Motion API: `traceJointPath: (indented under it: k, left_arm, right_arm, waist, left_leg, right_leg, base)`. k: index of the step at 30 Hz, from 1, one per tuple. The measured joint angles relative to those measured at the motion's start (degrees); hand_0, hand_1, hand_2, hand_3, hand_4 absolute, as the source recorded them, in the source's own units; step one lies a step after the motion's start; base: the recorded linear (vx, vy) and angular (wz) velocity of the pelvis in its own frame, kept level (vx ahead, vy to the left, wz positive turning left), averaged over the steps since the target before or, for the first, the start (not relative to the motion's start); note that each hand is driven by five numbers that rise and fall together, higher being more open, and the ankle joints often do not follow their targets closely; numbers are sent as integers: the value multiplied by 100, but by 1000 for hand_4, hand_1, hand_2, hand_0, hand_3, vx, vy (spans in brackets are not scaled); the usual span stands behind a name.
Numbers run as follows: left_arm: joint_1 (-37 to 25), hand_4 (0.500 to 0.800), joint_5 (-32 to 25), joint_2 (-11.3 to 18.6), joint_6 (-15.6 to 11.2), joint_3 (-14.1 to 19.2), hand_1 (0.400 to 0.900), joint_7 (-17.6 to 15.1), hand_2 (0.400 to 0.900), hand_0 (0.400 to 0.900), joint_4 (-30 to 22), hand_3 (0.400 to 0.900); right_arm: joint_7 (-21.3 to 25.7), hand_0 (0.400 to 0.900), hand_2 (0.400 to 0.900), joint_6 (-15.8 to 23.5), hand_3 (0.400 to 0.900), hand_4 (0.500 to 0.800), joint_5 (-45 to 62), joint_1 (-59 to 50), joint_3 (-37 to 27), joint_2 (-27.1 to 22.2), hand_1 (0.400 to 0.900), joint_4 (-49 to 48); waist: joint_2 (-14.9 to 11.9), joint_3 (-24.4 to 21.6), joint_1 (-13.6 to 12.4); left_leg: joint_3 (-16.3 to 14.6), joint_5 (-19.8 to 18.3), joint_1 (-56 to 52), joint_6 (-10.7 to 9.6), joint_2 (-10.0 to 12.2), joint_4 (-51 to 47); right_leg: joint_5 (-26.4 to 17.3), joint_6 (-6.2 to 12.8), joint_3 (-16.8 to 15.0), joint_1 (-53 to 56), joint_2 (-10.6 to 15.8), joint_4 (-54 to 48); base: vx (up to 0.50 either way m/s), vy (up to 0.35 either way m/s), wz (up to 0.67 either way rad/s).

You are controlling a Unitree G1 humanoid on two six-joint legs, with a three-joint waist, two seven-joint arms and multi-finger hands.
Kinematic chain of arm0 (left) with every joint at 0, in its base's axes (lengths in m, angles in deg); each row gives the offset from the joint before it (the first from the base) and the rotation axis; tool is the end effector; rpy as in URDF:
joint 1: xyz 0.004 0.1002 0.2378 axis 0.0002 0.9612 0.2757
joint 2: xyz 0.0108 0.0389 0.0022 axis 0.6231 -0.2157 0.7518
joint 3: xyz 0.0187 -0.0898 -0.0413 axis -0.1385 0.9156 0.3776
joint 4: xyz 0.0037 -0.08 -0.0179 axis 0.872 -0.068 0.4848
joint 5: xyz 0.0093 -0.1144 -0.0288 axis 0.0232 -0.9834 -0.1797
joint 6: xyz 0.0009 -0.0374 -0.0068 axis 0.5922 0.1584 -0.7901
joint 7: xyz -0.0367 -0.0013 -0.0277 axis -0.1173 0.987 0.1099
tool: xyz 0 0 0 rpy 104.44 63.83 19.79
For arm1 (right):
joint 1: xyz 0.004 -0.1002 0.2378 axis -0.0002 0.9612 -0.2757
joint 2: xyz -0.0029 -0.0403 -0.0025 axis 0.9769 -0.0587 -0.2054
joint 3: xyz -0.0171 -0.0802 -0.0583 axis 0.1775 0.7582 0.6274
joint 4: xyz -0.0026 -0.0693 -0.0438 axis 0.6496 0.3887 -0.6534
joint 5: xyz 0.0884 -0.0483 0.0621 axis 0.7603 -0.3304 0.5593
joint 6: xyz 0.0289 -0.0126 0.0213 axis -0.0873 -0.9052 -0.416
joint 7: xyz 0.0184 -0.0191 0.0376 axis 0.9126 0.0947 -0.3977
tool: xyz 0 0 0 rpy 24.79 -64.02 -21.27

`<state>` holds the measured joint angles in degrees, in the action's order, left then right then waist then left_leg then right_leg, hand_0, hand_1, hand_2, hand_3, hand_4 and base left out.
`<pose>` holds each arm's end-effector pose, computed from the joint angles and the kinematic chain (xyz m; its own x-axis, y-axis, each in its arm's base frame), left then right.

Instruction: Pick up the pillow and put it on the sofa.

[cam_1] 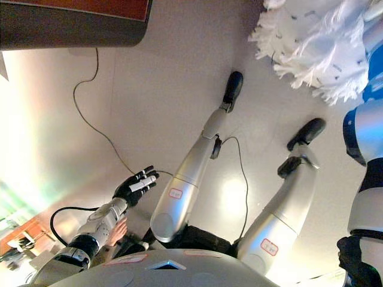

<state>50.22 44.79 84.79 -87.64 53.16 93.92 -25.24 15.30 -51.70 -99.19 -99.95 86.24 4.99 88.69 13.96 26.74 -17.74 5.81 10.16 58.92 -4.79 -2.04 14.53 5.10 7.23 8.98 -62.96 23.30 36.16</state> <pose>0.1456 0.2407 -0.0901 0.7274 -0.1185 -0.6759 -0.0715 0.9665 -0.2465 0.3568 -0.2968 0.3157 0.7575 -0.6458 0.0950 0.3091 0.2266 -0.9236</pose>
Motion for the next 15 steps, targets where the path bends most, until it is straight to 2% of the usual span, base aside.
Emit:
traceJointPath:
  k: [1, 2, 7, 15]
  left_arm:
    - [2, 800, -43, -17, -68, 28, 900, 33, 900, 900, -4, 900]
    - [2, 800, -53, -15, -90, 82, 900, 82, 900, 900, -7, 900]
    - [120, 800, -97, -35, -38, 161, 900, 278, 900, 900, -16, 900]
    - [131, 800, -153, -36, -76, 209, 900, 425, 900, 900, -48, 900]
  right_arm:
    - [-14, 433, 433, 37, 433, 520, 126, -31, -5, -47, 433, 7]
    - [-39, 400, 400, 76, 400, 500, 202, -43, -5, -85, 400, 12]
    - [-183, 400, 400, 429, 400, 500, 362, -24, -8, -192, 400, 12]
    - [-285, 400, 400, 887, 400, 500, 605, 105, -2, -146, 400, -25]
  waist:
    - [17, -12, -12]
    - [22, -16, -13]
    - [22, -16, -113]
    - [18, -13, -153]
  left_leg:
    - [17, 4, 0, -17, 1, -100]
    - [28, 11, -1, -29, 1, -198]
    - [30, 191, 28, -87, 50, -260]
    - [1, -64, 441, -74, 27, 319]
  right_leg:
    - [-3, -2, -73, -36, -44, 3]
    - [-5, 1, -82, -74, -47, -9]
    - [57, -91, -82, -235, -54, 200]
    - [241, -91, -80, -486, -1, 501]
  base:
    - [-32, 29, 6]
    - [-39, 36, 5]
    - [-35, 33, -5]
    - [-33, 18, -6]
